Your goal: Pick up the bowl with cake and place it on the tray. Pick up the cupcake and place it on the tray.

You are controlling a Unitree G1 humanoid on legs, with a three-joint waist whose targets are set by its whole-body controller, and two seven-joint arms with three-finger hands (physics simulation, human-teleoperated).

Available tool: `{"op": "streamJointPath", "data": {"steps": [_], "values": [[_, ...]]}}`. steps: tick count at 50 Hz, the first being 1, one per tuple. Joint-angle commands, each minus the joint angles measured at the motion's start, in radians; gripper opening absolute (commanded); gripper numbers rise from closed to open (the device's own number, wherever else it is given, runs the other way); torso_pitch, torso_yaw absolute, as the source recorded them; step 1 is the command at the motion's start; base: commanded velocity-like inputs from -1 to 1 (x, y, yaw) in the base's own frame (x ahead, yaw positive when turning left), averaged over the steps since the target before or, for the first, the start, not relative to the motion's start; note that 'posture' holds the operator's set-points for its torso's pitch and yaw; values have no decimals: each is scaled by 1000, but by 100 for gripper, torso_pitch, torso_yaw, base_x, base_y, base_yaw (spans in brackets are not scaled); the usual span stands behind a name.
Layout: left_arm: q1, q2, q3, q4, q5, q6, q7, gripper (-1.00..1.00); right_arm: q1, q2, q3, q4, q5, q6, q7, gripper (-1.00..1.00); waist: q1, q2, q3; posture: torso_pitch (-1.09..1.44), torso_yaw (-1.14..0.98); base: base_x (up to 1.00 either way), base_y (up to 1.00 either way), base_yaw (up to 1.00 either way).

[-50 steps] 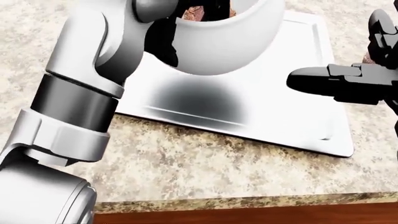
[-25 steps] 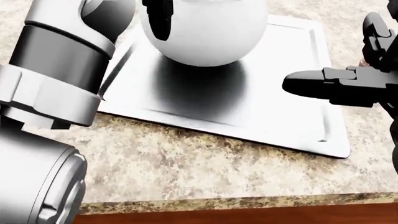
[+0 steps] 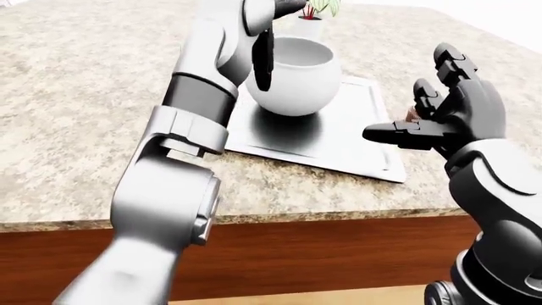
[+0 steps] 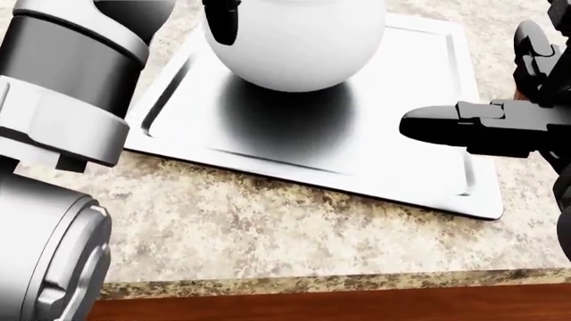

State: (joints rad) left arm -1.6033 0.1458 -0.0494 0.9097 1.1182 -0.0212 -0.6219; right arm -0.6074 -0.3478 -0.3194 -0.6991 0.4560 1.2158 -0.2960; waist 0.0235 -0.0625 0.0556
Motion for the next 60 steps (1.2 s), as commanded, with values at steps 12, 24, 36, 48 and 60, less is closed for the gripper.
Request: {"op": "streamJointPath", "data": {"steps": [12,24,36,48,60], "values": [[-256,-1,177,90,-383,247,362,100,-23,-18,-8,-17,-12,-28,8,100,-4,-2,-30,0,0,0,0,0],[-306,104,136,-112,-735,489,405,100,-30,-24,-25,-19,-7,-14,13,100,-6,8,-18,0,0,0,0,0],[-157,193,172,-708,-880,1034,318,100,-72,-38,-35,-20,22,33,5,100,-13,19,-8,0,0,0,0,0],[23,311,210,-930,-1029,1144,381,100,-83,-54,-40,-14,35,41,-4,100,-13,26,-7,0,0,0,0,0],[-338,449,175,-407,-1016,907,368,100,-81,-58,-32,-14,34,37,-5,100,-8,17,-6,0,0,0,0,0]]}}
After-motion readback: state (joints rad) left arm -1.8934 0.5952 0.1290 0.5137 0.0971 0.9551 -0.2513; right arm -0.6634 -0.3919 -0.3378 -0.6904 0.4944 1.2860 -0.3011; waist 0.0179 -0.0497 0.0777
